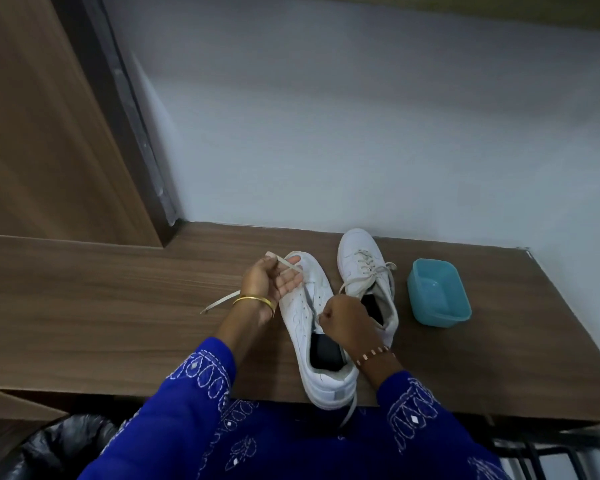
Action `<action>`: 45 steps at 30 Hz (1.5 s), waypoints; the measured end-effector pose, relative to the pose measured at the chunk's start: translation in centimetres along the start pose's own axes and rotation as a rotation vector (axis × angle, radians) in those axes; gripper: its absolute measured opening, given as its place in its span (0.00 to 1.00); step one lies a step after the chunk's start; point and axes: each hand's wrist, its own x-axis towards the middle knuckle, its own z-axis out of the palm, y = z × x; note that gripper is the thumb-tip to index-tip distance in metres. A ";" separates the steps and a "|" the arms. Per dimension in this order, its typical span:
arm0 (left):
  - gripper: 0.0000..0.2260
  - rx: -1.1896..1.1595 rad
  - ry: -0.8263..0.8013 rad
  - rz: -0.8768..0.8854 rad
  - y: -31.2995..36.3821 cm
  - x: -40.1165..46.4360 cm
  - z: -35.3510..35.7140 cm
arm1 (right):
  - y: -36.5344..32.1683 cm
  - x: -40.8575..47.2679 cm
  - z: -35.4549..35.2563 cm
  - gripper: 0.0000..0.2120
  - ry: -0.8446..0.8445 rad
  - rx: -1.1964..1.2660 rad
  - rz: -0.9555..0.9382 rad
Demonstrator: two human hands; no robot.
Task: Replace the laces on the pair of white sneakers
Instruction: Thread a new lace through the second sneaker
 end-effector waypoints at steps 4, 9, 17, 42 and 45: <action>0.08 -0.111 -0.117 0.027 2.1 -0.3 1.8 | -1.0 0.1 0.3 0.09 -0.071 -0.043 0.020; 0.09 -0.092 -0.162 0.068 3.1 -0.7 2.9 | -1.2 -0.1 0.4 0.12 -0.070 -0.052 -0.004; 0.09 0.322 0.100 0.217 -2.0 0.8 -2.8 | 1.5 -0.9 -1.3 0.18 -0.212 0.112 -0.168; 0.10 0.892 -0.212 0.272 -5.3 1.6 -1.9 | 2.2 -0.8 1.1 0.09 0.064 0.463 -0.056; 0.11 0.841 -0.184 0.295 -5.5 1.4 -1.6 | 2.5 -0.6 -0.1 0.15 0.012 0.793 0.084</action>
